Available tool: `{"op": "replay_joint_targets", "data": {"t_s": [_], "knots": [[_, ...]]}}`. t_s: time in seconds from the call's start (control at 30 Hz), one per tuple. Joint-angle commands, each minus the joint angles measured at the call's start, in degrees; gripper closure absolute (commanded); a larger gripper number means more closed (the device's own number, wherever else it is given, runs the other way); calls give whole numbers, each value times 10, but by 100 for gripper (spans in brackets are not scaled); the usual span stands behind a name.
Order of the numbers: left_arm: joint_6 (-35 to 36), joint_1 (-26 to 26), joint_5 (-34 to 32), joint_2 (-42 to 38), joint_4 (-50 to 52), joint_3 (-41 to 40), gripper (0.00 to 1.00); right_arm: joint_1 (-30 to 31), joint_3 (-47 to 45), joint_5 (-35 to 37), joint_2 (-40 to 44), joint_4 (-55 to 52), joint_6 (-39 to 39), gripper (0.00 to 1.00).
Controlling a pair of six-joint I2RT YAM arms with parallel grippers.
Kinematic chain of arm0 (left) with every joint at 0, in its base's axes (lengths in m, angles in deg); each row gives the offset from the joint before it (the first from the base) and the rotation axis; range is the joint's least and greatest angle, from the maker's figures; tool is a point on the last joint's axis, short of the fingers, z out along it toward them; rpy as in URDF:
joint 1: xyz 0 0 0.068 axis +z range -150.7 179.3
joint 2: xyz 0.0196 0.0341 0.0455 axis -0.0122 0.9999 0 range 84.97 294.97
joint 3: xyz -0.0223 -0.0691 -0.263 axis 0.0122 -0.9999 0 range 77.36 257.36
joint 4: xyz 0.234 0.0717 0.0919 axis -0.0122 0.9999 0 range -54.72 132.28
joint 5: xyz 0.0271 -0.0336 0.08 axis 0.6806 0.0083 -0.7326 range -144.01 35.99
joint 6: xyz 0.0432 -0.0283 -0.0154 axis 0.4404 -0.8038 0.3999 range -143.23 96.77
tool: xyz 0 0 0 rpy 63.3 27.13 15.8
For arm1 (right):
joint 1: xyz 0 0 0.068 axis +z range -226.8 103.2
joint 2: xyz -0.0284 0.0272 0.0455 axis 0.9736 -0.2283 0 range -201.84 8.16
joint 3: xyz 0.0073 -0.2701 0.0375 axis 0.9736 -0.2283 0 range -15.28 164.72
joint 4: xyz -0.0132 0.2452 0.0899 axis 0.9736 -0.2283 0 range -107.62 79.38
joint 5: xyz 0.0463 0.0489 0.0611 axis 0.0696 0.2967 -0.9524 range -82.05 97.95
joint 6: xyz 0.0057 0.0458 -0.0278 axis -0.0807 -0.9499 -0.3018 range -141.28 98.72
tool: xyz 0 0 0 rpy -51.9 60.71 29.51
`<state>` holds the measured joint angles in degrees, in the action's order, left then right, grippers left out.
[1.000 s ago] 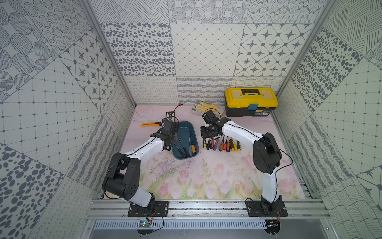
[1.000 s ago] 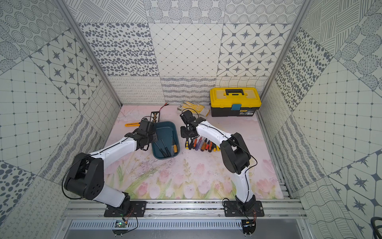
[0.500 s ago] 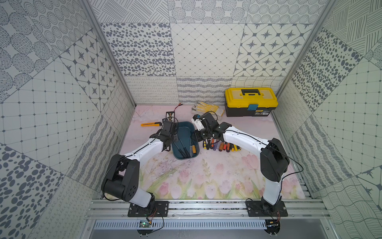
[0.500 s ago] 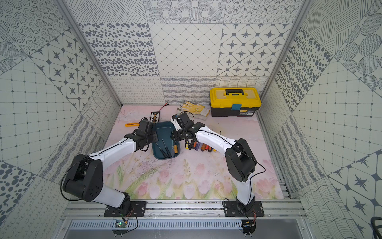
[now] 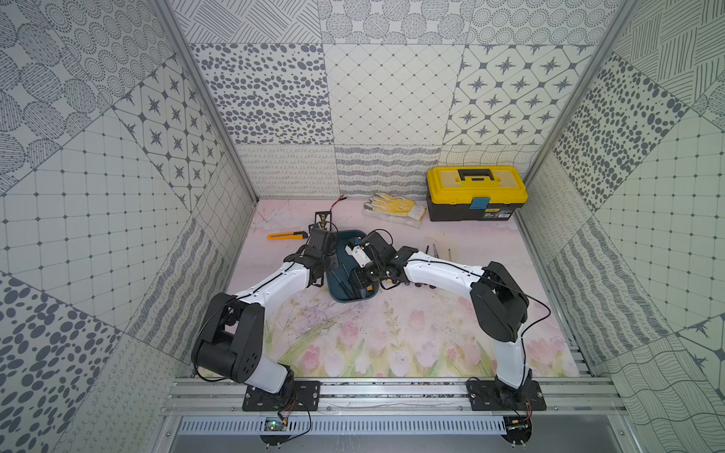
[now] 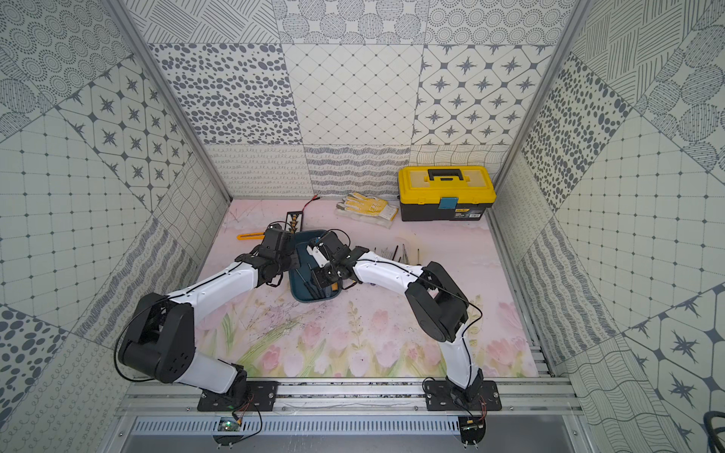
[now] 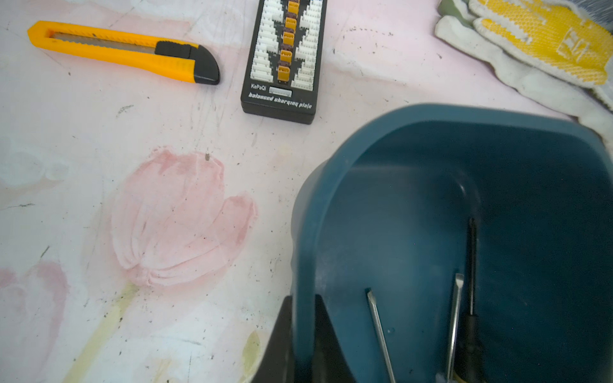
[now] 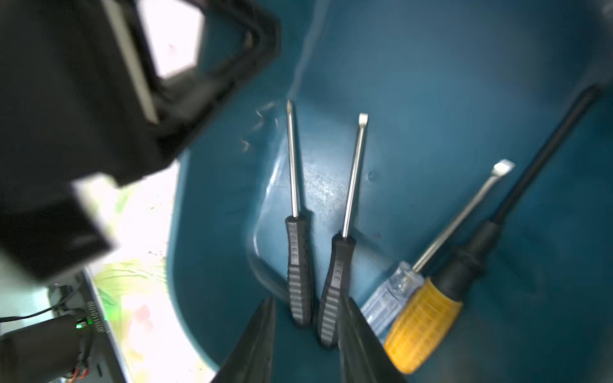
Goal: Take out the screwdriver from the storage box
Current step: Pick up the screwdriver from the storage box.
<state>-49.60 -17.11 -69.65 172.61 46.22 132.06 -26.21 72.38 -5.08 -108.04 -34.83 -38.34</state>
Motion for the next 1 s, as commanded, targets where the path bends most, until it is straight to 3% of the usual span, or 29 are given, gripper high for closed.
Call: {"op": "replay_joint_targets", "data": {"t_s": [0.0,0.47,0.8,0.97], "knots": [[1,0,12,-2,-36,8,100,7,23,20,-20,6,3,64],[0,-1,14,-1,-36,8,100,9,89,82,-93,-45,-1,65],[-1,-1,12,-1,-34,8,100,14,113,87,-124,-63,-11,67],[-1,-1,11,-1,-33,8,100,15,136,86,-143,-85,-12,73]]}}
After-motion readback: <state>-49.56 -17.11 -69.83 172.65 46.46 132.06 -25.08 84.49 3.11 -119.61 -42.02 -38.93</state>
